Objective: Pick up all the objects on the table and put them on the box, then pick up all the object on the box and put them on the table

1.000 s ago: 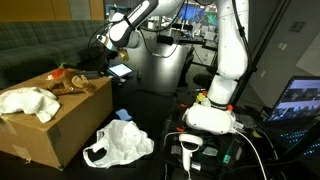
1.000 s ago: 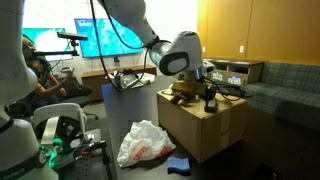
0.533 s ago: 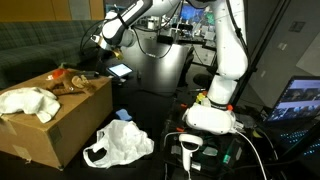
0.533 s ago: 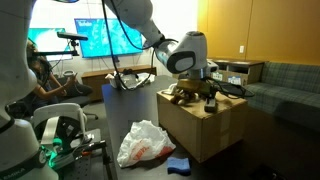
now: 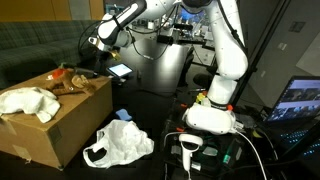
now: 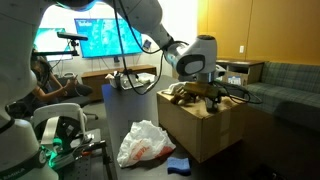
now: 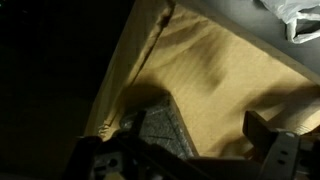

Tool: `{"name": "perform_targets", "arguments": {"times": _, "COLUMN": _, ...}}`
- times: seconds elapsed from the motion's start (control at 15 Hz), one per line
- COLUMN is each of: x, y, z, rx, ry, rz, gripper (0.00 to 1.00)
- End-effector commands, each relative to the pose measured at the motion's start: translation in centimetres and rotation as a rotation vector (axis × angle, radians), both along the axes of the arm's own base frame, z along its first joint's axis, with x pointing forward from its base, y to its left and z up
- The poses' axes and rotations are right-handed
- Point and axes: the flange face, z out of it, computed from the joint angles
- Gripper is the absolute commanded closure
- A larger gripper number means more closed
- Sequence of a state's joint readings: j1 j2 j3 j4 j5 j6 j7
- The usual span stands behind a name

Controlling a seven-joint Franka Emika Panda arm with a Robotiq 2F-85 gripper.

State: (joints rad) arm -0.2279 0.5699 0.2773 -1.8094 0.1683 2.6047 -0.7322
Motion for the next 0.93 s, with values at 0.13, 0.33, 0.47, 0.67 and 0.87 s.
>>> {"name": "perform_targets", "arguments": {"times": 0.13, "x": 2.0, "y": -1.6, "z": 0.4, "rx": 0.003, "ry": -0.007, "rz": -0.009, "gripper": 0.00}}
{"name": "perform_targets", "arguments": {"times": 0.33, "x": 2.3, "y": -1.7, "z": 0.6, "rx": -0.003, "ry": -0.016, "rz": -0.008, "gripper": 0.00}}
{"name": "perform_targets", "arguments": {"times": 0.47, "x": 2.5, "y": -1.5, "z": 0.7, "rx": -0.004, "ry": -0.019, "rz": -0.003, "gripper": 0.00}}
{"name": "perform_targets", "arguments": {"times": 0.67, "x": 2.7, "y": -1.1, "z": 1.0, "rx": -0.009, "ry": -0.028, "rz": 0.011, "gripper": 0.00}}
{"name": "perform_targets", "arguments": {"times": 0.87, "x": 3.0, "y": -0.5, "z": 0.9, "rx": -0.010, "ry": -0.027, "rz": 0.024, "gripper": 0.00}}
